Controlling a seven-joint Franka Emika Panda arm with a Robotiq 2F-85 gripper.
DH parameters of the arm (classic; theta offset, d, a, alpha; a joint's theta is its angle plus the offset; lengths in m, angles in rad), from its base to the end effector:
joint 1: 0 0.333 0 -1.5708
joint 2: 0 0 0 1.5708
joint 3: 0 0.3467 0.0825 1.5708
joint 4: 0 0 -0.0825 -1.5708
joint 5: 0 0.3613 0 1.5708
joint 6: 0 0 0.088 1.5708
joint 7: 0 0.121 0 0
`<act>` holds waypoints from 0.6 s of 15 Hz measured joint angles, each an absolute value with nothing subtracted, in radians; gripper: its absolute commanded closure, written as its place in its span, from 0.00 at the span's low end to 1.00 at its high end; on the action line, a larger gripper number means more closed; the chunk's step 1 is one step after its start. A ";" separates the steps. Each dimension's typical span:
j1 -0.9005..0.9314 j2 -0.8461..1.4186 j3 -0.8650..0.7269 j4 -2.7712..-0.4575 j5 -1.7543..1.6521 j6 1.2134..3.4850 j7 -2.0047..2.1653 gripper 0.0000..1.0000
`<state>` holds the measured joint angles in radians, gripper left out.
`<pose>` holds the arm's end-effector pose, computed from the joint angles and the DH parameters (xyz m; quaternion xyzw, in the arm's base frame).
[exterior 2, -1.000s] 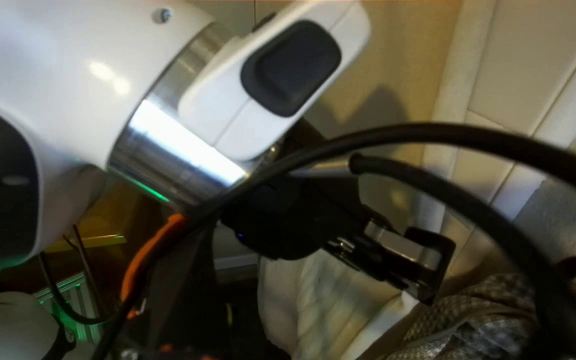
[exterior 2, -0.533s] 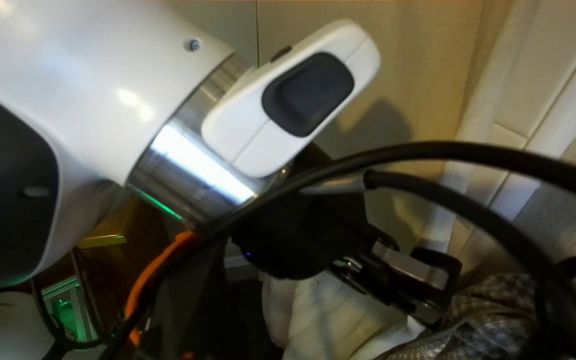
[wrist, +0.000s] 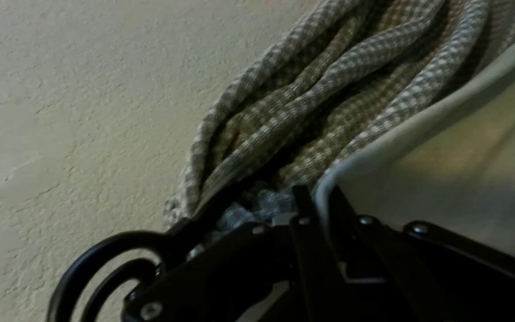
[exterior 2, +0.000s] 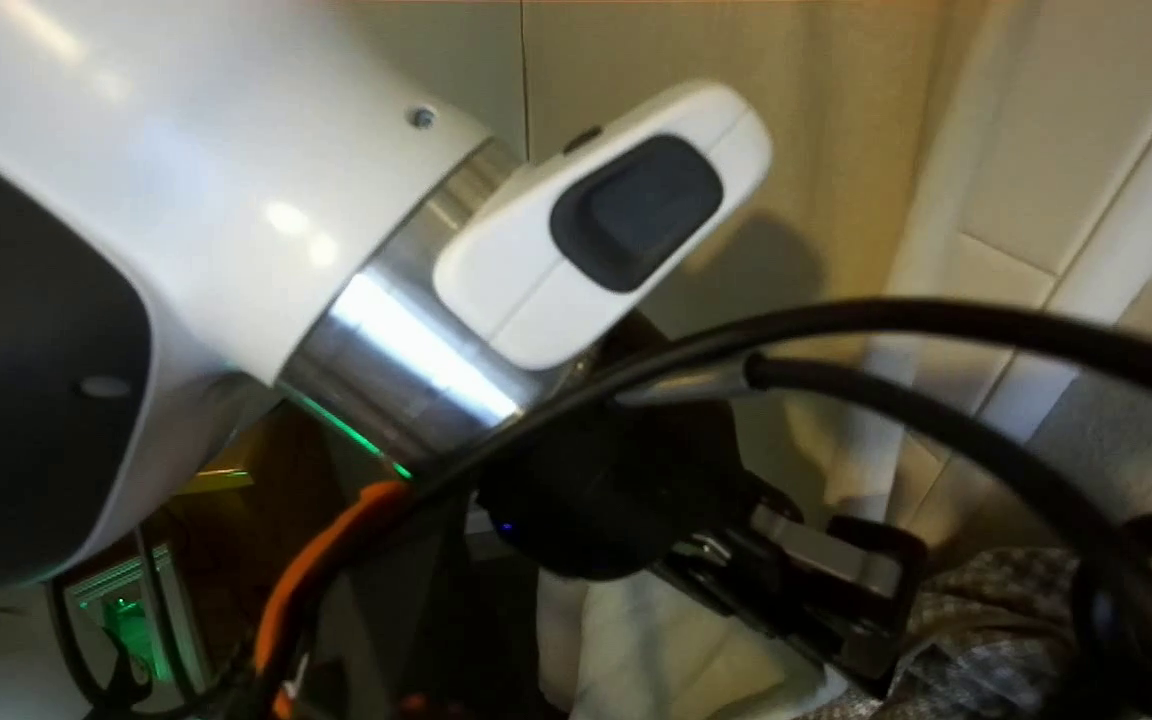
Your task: Close the curtain
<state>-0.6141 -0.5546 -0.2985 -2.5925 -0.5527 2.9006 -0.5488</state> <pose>0.2523 -0.3068 0.5568 0.9063 0.0396 0.2458 0.3416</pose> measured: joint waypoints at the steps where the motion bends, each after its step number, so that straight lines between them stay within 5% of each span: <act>1: -0.599 -0.551 -0.305 -2.602 -0.551 2.874 -0.549 0.48; 9: -0.330 -0.557 -0.426 -2.636 -0.317 2.503 -0.630 0.00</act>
